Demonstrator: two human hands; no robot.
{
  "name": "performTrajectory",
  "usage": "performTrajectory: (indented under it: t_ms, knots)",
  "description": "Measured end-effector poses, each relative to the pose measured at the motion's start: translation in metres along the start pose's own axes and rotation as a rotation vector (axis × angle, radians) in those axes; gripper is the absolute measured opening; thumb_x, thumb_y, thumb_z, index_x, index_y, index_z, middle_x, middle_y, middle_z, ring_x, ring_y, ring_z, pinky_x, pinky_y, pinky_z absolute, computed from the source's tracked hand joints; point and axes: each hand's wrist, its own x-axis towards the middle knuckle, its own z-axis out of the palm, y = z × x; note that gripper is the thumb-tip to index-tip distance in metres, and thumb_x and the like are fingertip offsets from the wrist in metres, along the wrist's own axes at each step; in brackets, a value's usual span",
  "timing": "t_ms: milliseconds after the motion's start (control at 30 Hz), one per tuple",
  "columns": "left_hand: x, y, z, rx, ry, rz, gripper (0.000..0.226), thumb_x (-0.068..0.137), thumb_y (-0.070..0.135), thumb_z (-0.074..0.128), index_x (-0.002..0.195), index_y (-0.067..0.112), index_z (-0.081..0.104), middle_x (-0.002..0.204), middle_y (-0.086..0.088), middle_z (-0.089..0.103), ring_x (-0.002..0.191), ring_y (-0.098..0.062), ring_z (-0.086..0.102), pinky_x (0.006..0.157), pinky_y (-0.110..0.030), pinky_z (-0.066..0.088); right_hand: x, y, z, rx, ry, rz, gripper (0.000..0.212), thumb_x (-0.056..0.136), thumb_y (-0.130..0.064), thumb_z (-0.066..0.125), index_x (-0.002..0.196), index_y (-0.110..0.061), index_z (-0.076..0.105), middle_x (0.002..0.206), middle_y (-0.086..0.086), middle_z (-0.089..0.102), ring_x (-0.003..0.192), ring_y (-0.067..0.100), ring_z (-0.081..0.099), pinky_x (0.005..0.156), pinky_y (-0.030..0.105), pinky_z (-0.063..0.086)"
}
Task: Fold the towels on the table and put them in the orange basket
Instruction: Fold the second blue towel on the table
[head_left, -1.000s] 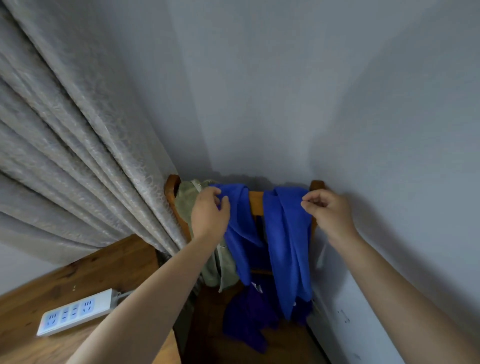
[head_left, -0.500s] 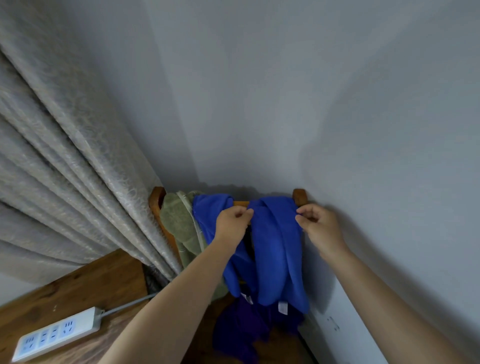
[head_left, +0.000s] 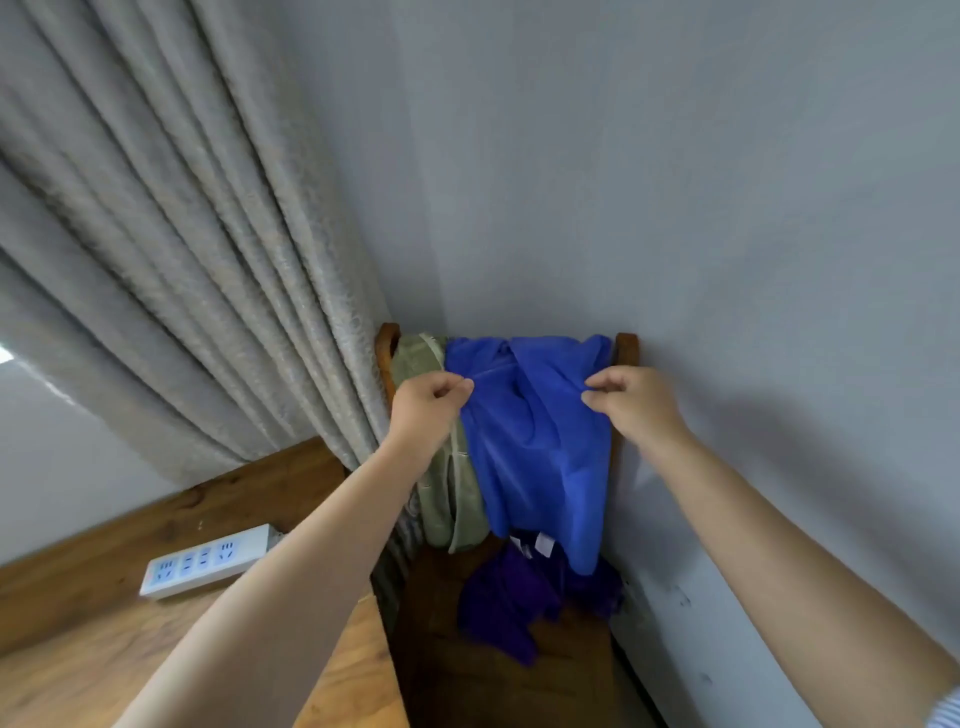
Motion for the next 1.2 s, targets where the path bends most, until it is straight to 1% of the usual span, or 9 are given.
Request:
performTrajectory:
  t_ms: [100,233,333,433,567,667,733,1067,1200]
  knots:
    - [-0.045,0.0,-0.028,0.015,0.063,0.057,0.014,0.092,0.017,0.055,0.082,0.012,0.065,0.064,0.009,0.054,0.062,-0.004,0.048,0.061,-0.018,0.039,-0.045,-0.021,0.009,0.04,0.007,-0.103,0.02,0.083,-0.001,0.061,0.103,0.002,0.065,0.067,-0.013,0.051,0.064,-0.001,0.047,0.054,0.003,0.038]
    - [-0.109,0.0,-0.069,0.023,0.14,0.113,0.016,0.092,0.016,0.054,0.081,0.011,0.064,0.06,0.008,0.052,0.058,-0.005,0.046,0.05,-0.008,0.037,-0.111,-0.049,0.022,0.07,0.018,-0.217,0.018,0.084,0.0,0.059,0.1,0.001,0.066,0.069,-0.014,0.052,0.066,0.0,0.049,0.056,0.002,0.04]
    - [-0.159,-0.005,-0.109,0.039,0.187,0.144,0.017,0.092,0.014,0.054,0.08,0.008,0.066,0.056,0.001,0.049,0.054,-0.01,0.043,0.056,-0.022,0.037,-0.164,-0.068,0.034,0.087,-0.001,-0.282,0.017,0.085,0.001,0.057,0.1,0.003,0.065,0.069,-0.012,0.052,0.072,0.013,0.051,0.061,0.009,0.038]
    - [-0.207,-0.007,-0.153,0.032,0.266,0.161,0.016,0.09,0.012,0.056,0.076,0.011,0.063,0.067,-0.008,0.055,0.068,-0.019,0.051,0.069,-0.032,0.046,-0.213,-0.089,0.05,0.094,-0.046,-0.343,0.018,0.086,-0.001,0.056,0.102,0.002,0.065,0.078,-0.002,0.057,0.082,0.014,0.051,0.056,0.004,0.038]
    - [-0.259,-0.016,-0.203,-0.076,0.384,0.165,0.013,0.09,0.007,0.055,0.082,0.006,0.064,0.075,-0.012,0.058,0.069,-0.019,0.056,0.08,-0.037,0.052,-0.263,-0.113,0.081,0.209,-0.148,-0.3,0.017,0.085,0.0,0.056,0.1,0.001,0.064,0.076,-0.004,0.056,0.083,0.013,0.05,0.056,0.006,0.038]
    - [-0.293,-0.036,-0.239,-0.059,0.496,0.164,0.014,0.09,0.006,0.054,0.084,0.004,0.066,0.065,-0.001,0.056,0.059,-0.007,0.052,0.065,-0.017,0.048,-0.292,-0.122,0.112,0.251,-0.255,-0.257,0.011,0.084,0.002,0.055,0.08,-0.004,0.063,0.069,-0.007,0.052,0.069,0.008,0.047,0.052,0.006,0.039]
    - [-0.31,-0.053,-0.263,-0.044,0.57,0.133,0.014,0.089,0.006,0.054,0.081,0.006,0.066,0.062,0.004,0.054,0.055,-0.002,0.049,0.054,-0.008,0.041,-0.301,-0.126,0.133,0.257,-0.297,-0.248,0.027,0.083,0.004,0.055,0.063,-0.014,0.054,0.066,-0.005,0.051,0.064,0.005,0.044,0.045,0.002,0.037]
    - [-0.336,-0.127,-0.388,-0.075,0.872,-0.038,0.018,0.09,0.008,0.056,0.074,0.008,0.063,0.058,0.005,0.051,0.06,-0.015,0.046,0.059,-0.026,0.04,-0.318,-0.174,0.273,0.203,-0.526,-0.192,0.033,0.08,0.008,0.053,0.057,-0.015,0.051,0.061,0.003,0.049,0.057,0.013,0.042,0.051,0.023,0.034]
    - [-0.318,-0.143,-0.437,0.025,0.906,-0.073,0.016,0.09,0.008,0.055,0.091,-0.004,0.067,0.062,0.007,0.052,0.06,-0.006,0.047,0.062,-0.016,0.039,-0.302,-0.196,0.341,0.19,-0.618,-0.141,0.031,0.08,0.008,0.05,0.057,-0.013,0.051,0.06,0.006,0.046,0.055,0.016,0.039,0.051,0.022,0.032]
